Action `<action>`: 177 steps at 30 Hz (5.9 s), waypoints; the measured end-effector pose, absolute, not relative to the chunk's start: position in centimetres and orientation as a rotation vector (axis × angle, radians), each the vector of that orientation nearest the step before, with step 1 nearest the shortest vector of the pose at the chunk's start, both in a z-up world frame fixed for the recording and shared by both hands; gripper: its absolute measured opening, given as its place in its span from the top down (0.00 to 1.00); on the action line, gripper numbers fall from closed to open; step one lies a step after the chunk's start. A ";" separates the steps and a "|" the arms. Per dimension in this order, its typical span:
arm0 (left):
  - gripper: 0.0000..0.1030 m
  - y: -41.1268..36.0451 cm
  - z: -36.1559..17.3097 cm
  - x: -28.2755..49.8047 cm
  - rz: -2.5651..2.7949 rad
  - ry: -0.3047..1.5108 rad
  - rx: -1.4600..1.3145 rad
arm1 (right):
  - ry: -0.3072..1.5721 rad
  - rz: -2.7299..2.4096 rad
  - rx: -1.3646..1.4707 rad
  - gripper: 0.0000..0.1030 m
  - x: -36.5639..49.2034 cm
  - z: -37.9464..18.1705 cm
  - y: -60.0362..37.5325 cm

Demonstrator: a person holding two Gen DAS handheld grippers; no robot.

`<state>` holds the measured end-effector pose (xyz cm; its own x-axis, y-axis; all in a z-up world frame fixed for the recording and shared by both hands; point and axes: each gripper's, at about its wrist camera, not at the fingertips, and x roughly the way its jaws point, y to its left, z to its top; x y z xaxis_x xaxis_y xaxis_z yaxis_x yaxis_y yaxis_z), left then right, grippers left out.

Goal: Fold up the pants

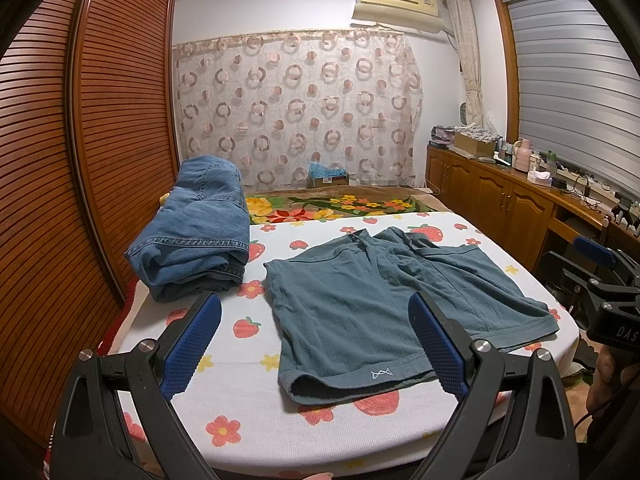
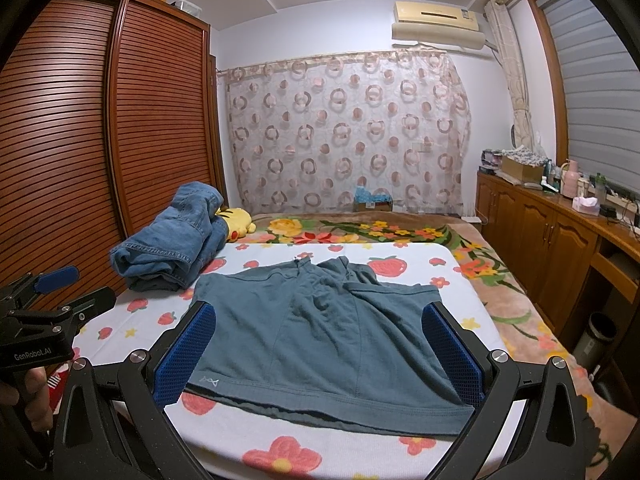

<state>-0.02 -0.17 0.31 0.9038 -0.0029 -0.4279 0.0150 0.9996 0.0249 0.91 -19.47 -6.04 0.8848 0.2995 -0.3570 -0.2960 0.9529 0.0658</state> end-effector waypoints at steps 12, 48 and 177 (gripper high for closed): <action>0.08 -0.2 0.3 0.0 -0.010 0.441 0.027 | 0.374 0.310 0.008 0.00 1.0 -6.1 -19.5; 0.08 -0.1 -0.6 -0.3 -0.023 0.476 0.010 | 0.401 0.330 0.007 0.00 1.9 -6.8 -19.0; 0.09 -8.9 -8.8 11.7 -0.396 0.816 0.199 | 0.583 0.461 0.026 0.96 9.9 -2.9 -30.1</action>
<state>11.67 -8.92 -8.77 0.6175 -0.2659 -0.7403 0.4171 0.9086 0.0216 9.86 -30.11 -2.87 0.7365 0.4267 -0.5249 -0.4120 0.8984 0.1522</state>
